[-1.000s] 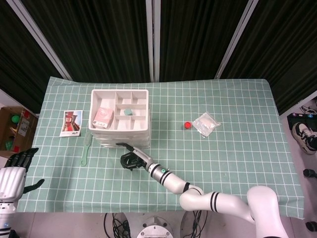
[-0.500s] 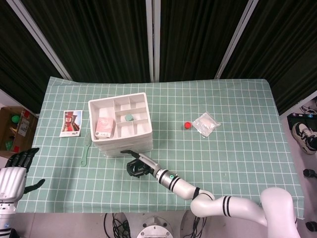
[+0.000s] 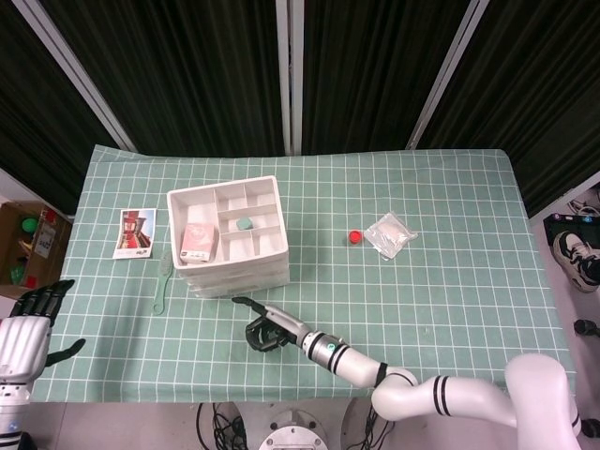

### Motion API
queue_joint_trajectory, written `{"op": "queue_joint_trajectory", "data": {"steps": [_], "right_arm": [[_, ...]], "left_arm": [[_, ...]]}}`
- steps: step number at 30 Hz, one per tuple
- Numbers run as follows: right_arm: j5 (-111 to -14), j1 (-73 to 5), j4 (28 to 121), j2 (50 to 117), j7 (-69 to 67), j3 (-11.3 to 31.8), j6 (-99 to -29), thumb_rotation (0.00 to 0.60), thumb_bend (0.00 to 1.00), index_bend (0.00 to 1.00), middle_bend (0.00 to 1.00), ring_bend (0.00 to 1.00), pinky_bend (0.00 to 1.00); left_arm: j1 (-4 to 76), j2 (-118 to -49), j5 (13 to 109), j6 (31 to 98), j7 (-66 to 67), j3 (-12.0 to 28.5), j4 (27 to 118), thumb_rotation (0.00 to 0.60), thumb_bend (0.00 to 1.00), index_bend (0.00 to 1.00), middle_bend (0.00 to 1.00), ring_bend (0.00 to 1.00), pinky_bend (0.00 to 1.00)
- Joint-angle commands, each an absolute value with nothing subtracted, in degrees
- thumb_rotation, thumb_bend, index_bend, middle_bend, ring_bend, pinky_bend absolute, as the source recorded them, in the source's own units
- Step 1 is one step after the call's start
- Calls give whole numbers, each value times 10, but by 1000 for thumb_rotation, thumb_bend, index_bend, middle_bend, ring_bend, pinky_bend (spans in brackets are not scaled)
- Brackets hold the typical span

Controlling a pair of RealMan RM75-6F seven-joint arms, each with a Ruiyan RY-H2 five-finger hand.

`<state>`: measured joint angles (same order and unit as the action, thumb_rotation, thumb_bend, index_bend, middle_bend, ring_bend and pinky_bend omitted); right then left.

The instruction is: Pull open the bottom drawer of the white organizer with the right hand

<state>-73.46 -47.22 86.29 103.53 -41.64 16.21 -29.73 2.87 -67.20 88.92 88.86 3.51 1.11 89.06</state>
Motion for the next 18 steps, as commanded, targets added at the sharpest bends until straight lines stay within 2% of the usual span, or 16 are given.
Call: {"op": "queue_joint_trajectory", "data": {"steps": [1,5,9,18], "right_arm": [[-806,-458,900,987,-317,130,-363,600,527,0,640,590,727],[-817,-451,931,946,-180,122,-409,600,527,0,650,610,762],[-764,-458,970,918,-91,130,-409,600,526,0,655,615,769],[-675,-479,974,923,-28,139,-413,600,526,0,656,616,786]], "left_arm": [[28,-672,889,889,34,11,890,600,104,131,162,158,188],[29,-672,889,890,34,13,891,600,104,131,162,157,188],[31,-673,890,889,37,14,893,600,104,130,162,158,188],[34,-672,889,885,41,15,897,600,104,130,162,158,188]]}}
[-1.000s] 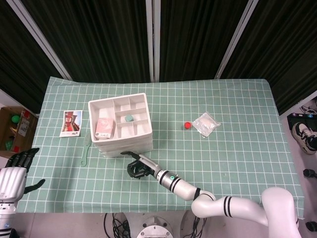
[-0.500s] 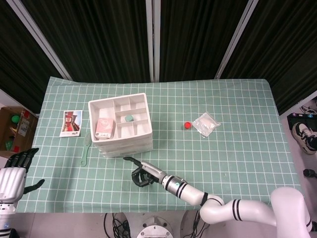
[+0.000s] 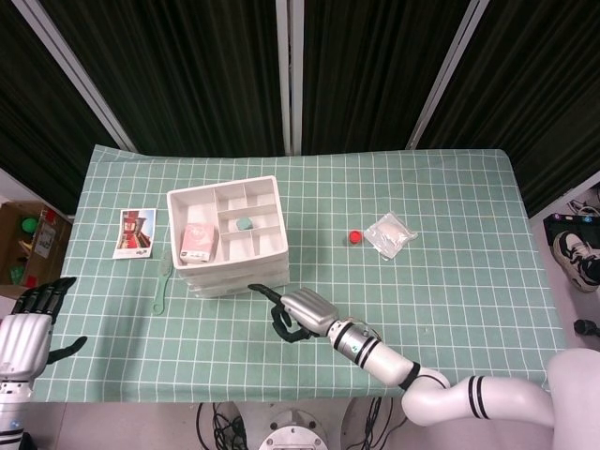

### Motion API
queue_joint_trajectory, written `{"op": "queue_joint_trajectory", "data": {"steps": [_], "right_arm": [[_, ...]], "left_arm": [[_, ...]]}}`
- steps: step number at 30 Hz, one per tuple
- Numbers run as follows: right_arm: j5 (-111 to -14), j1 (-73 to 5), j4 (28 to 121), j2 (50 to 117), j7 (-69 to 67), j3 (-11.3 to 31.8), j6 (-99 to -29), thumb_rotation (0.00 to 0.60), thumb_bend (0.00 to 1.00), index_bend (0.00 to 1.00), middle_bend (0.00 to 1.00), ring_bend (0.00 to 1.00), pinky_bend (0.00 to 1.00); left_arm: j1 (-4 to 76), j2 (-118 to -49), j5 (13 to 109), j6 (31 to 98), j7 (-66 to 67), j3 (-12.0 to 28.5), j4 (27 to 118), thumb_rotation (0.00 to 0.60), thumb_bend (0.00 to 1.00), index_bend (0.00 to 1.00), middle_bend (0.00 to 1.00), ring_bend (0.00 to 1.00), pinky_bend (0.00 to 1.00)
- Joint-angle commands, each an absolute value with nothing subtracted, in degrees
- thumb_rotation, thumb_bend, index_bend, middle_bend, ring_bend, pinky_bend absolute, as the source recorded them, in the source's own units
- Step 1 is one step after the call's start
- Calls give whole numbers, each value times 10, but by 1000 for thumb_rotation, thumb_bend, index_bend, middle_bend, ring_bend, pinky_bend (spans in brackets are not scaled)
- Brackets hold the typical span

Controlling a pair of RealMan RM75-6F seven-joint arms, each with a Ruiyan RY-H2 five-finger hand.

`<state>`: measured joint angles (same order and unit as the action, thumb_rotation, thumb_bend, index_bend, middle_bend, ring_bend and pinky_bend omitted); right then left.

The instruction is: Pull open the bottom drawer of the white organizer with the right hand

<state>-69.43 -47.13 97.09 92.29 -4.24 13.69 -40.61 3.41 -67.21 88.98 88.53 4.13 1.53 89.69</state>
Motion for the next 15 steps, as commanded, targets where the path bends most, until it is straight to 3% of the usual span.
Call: {"op": "queue_joint_trajectory", "data": {"steps": [1,15], "right_arm": [[-668,-481,971,925,-26,140,-413,600,526,0,656,616,787],[-615,-514,944,942,-28,148,-392,600,526,0,657,616,788]], "left_arm": [[35,-672,889,884,41,15,897,600,104,130,162,158,188],[35,-675,886,882,37,15,891,600,103,130,162,158,187]]}}
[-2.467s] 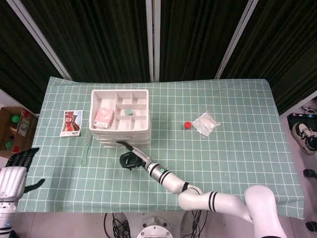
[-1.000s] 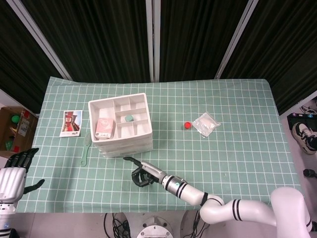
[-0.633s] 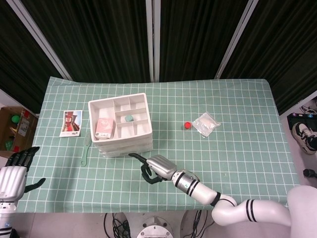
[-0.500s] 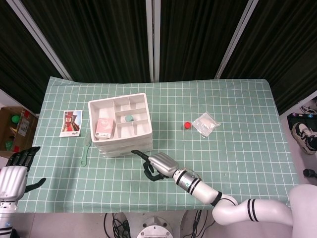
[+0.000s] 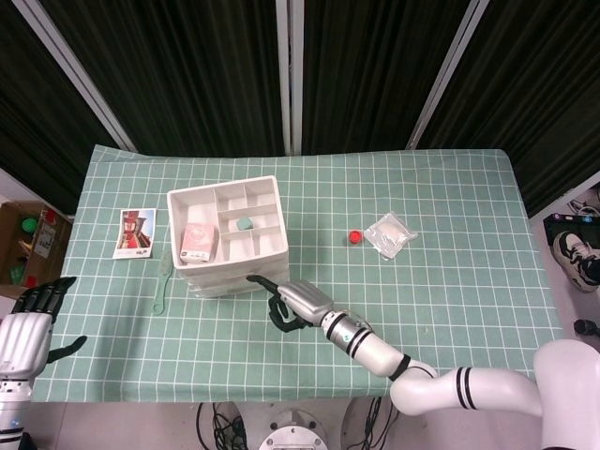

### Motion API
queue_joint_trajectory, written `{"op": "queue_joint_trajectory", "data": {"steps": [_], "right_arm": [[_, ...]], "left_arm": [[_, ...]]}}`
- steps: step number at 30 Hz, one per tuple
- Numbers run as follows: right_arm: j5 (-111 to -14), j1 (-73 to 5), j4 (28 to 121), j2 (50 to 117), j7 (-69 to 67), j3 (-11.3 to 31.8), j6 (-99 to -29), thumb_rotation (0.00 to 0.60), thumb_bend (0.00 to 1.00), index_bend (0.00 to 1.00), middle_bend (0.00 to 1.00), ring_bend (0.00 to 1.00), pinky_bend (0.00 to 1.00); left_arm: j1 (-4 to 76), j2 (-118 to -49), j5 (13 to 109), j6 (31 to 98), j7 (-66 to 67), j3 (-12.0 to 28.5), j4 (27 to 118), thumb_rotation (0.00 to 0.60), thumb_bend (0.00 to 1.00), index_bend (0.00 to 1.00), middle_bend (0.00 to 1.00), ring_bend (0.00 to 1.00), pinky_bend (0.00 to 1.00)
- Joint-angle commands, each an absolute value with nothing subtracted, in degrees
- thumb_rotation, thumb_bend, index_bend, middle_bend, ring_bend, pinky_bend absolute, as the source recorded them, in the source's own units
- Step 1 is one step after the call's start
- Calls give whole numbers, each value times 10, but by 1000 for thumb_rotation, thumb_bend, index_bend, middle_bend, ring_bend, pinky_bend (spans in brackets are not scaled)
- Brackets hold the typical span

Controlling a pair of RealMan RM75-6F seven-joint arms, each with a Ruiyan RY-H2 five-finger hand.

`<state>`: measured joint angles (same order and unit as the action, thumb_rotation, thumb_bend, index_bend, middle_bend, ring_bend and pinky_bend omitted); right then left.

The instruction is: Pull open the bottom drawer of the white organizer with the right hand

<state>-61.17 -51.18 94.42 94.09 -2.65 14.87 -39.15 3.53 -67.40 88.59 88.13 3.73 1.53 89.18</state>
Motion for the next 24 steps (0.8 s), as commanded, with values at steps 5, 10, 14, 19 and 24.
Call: {"op": "queue_joint_trajectory", "data": {"steps": [5,10,14,19,24], "right_arm": [[-610,-518,940,942,-28,146,-393,600,527,0,657,615,788],[-579,-540,923,946,-13,154,-382,600,527,19,660,620,795],[-545,-564,917,940,12,159,-371,600,527,69,679,636,818],[-506,-578,939,920,26,159,-368,600,527,173,709,657,845],[-491,-578,977,887,22,149,-356,600,527,201,715,658,845]], "left_arm": [[36,-677,885,880,34,15,887,600,105,131,162,158,188],[37,-677,886,880,33,16,886,600,104,130,162,158,188],[36,-676,886,881,33,15,886,600,104,130,162,158,188],[33,-678,882,882,32,14,885,600,104,130,162,158,187],[34,-678,882,881,31,14,883,600,104,131,162,158,187]]}}
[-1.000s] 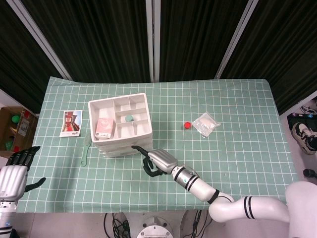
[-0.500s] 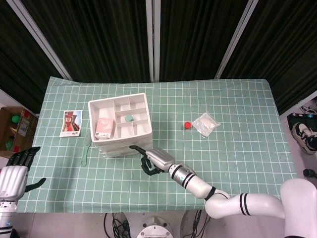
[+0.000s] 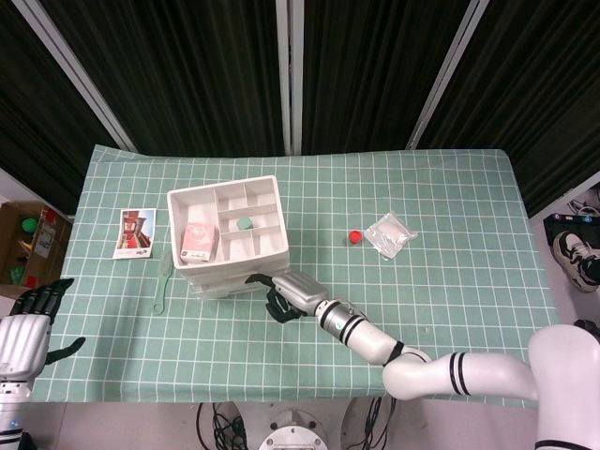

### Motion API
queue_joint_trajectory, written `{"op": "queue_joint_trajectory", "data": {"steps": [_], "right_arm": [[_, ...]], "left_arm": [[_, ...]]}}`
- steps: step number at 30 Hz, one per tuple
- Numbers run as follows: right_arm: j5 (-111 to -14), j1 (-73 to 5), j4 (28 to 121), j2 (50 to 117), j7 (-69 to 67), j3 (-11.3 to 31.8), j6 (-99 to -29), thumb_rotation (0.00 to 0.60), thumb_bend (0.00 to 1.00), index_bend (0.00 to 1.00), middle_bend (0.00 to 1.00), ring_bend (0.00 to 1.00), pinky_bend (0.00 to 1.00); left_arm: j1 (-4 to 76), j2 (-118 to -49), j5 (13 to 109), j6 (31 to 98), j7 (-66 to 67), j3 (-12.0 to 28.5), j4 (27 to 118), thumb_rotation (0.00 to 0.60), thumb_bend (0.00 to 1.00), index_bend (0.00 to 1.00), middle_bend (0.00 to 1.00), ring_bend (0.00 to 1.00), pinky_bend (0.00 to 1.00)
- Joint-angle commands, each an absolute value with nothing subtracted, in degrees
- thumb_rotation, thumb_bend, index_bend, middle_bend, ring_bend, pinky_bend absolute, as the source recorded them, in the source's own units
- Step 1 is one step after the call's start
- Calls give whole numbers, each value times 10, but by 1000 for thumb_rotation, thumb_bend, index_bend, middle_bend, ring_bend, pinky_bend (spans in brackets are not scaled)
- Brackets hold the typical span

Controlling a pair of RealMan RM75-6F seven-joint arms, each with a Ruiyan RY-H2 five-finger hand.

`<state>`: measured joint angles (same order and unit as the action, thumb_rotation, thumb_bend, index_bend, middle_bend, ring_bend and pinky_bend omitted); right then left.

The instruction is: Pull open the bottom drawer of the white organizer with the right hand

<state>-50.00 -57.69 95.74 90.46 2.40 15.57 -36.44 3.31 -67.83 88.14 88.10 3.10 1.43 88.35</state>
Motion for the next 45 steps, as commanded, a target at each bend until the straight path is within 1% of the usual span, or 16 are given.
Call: {"op": "queue_joint_trajectory", "data": {"steps": [1,16,28,29,31,33,36,39,41,45], "right_arm": [[-491,-578,983,882,20,147,-354,600,527,201,715,658,845],[-520,-557,1077,803,-12,107,-328,600,527,201,715,658,846],[-559,-542,1108,778,-29,88,-334,600,528,197,715,658,848],[-563,-542,1109,777,-28,87,-335,600,528,187,715,658,849],[-573,-540,1115,770,-28,88,-339,600,526,115,715,658,851],[-587,-537,1124,760,-25,91,-346,600,512,65,716,658,852],[-610,-540,1144,730,-7,97,-356,600,473,50,723,665,860],[-625,-564,1152,701,41,115,-366,600,426,48,744,692,891],[-623,-589,1141,696,85,123,-369,600,386,60,767,720,912],[-597,-657,1096,728,205,127,-384,600,337,185,844,804,979]], "left_arm": [[34,-678,882,881,31,14,883,600,104,131,162,158,187],[33,-682,882,882,28,14,880,600,104,130,162,158,188],[32,-684,882,883,27,14,878,600,104,131,162,158,188],[32,-684,882,882,27,14,878,600,104,130,162,158,187],[33,-684,882,883,26,15,878,600,104,131,162,158,188],[33,-683,883,884,26,15,878,600,104,131,162,158,187],[32,-682,883,886,25,15,878,600,104,130,162,158,188],[30,-680,884,889,26,16,879,600,104,130,162,158,188],[30,-680,885,892,27,16,881,600,104,131,162,158,188],[26,-680,887,899,30,15,887,600,103,130,162,158,188]]}}
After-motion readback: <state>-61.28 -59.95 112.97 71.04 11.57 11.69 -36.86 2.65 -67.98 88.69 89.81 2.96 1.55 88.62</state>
